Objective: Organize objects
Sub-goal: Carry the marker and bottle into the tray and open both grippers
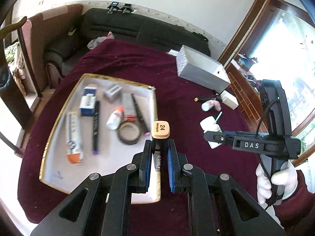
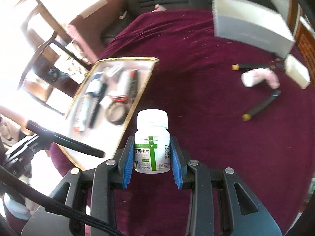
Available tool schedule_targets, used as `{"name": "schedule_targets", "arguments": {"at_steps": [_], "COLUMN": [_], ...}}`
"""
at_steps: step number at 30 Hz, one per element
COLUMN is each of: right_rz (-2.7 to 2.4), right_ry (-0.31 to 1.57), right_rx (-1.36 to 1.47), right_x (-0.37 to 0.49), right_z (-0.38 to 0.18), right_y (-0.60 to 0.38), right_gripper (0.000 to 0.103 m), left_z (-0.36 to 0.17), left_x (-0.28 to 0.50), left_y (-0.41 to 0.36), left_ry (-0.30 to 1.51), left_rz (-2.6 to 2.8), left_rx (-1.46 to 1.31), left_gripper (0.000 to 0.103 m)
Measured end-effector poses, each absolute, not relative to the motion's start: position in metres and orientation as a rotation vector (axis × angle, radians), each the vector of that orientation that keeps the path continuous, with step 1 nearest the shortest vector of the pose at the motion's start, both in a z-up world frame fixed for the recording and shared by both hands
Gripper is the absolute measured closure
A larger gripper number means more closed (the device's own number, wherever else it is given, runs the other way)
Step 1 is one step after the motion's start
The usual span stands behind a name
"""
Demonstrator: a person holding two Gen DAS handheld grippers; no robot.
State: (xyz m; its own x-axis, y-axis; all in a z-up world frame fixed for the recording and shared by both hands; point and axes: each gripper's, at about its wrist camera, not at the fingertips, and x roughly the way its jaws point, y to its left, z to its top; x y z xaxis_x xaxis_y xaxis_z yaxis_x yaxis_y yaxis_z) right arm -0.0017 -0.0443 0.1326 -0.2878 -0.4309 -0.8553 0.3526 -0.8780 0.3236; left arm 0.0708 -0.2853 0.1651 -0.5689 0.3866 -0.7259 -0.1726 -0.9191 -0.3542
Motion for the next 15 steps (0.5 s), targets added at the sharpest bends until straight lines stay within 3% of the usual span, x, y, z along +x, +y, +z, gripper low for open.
{"name": "schedule_targets", "arguments": {"at_steps": [15], "right_rz": [-1.907], "right_ry": [-0.170], "right_rx": [1.637], "right_x": [-0.003], "right_z": [0.075], "right_y": [-0.151], "right_gripper": [0.071], "left_z": [0.121], "left_x": [0.036], "left_y": [-0.323], "left_ry": [-0.170], "left_rz": [2.267], "left_rx": [-1.467], "left_gripper": [0.091]}}
